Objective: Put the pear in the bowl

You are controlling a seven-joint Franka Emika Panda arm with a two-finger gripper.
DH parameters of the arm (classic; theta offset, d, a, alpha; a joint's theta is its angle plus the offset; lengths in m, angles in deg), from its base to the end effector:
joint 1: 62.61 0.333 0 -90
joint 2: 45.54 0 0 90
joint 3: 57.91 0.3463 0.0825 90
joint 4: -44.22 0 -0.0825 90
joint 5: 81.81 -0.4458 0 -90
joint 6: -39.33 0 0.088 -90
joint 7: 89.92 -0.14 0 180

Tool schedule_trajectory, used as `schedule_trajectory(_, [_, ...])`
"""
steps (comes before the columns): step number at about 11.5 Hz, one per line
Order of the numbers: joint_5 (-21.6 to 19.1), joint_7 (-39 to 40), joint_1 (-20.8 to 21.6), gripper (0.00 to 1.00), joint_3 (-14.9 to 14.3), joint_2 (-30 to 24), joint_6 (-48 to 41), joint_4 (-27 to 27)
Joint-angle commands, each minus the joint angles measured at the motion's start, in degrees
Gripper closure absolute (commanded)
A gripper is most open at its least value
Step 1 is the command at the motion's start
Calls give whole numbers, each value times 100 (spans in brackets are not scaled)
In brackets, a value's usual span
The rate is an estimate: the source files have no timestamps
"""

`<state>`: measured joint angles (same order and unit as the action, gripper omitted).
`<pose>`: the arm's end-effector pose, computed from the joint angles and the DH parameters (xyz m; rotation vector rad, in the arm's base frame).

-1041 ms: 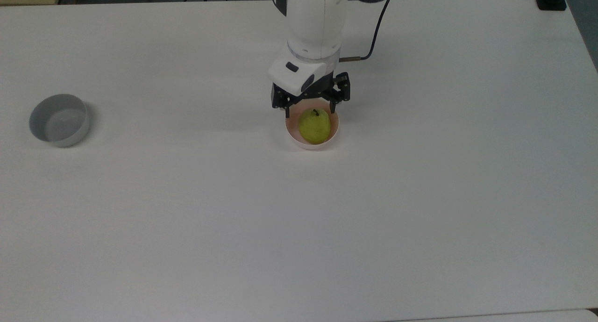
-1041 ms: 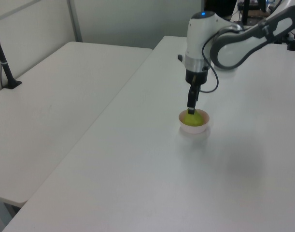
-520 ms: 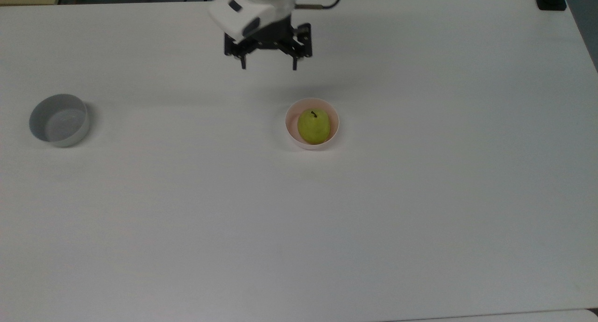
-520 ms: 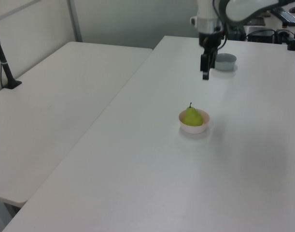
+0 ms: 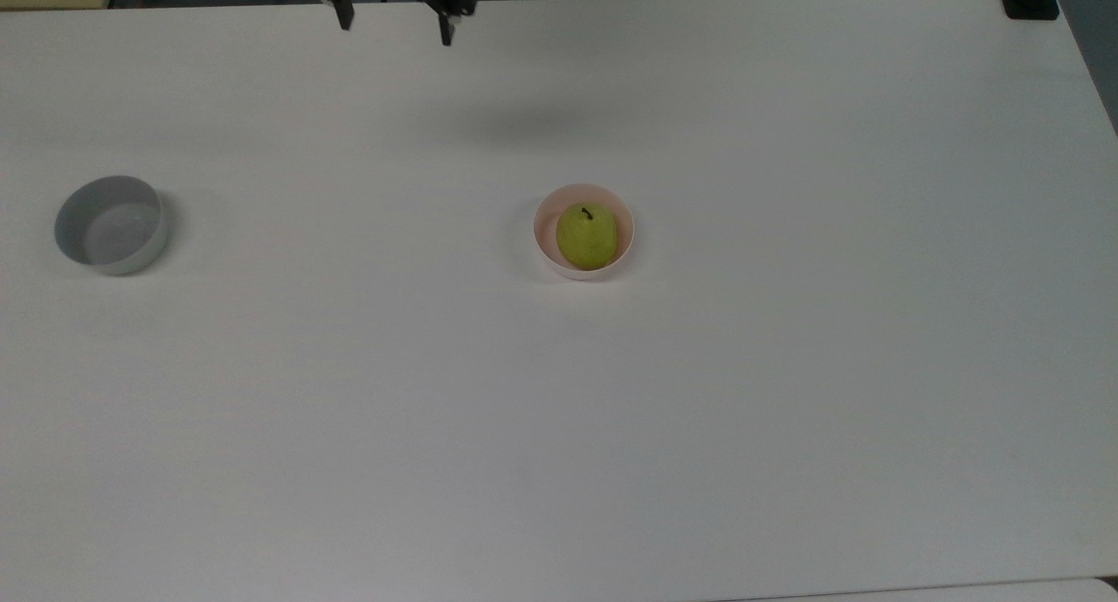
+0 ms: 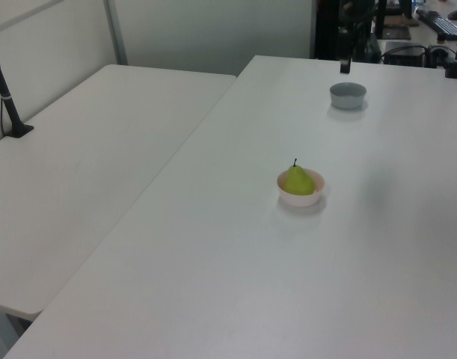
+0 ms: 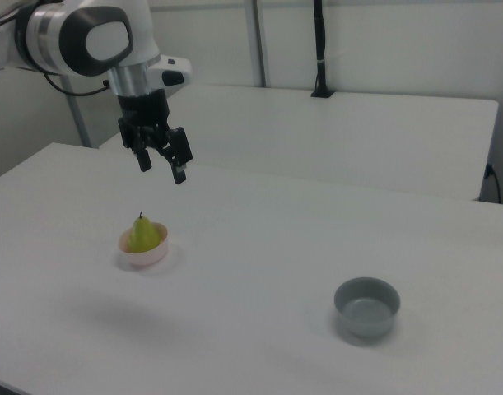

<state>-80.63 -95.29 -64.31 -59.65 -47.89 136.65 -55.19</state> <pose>0.6082 -0.0395 0.5699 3.1136 -0.2358 0.0076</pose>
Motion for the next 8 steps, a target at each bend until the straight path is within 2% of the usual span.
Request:
schedule_trajectory(1, [-92, 489, -357, 0, 139, -292, -187, -26])
schedule_trajectory(4, [-206, 1798, -375, 0, -18, -187, -108, 140])
schedule_trajectory(6, [-460, 1978, -209, 0, -273, -64, 172, 220])
schedule_trajectory(8, [-470, 1960, 72, 0, -554, 42, 200, 316])
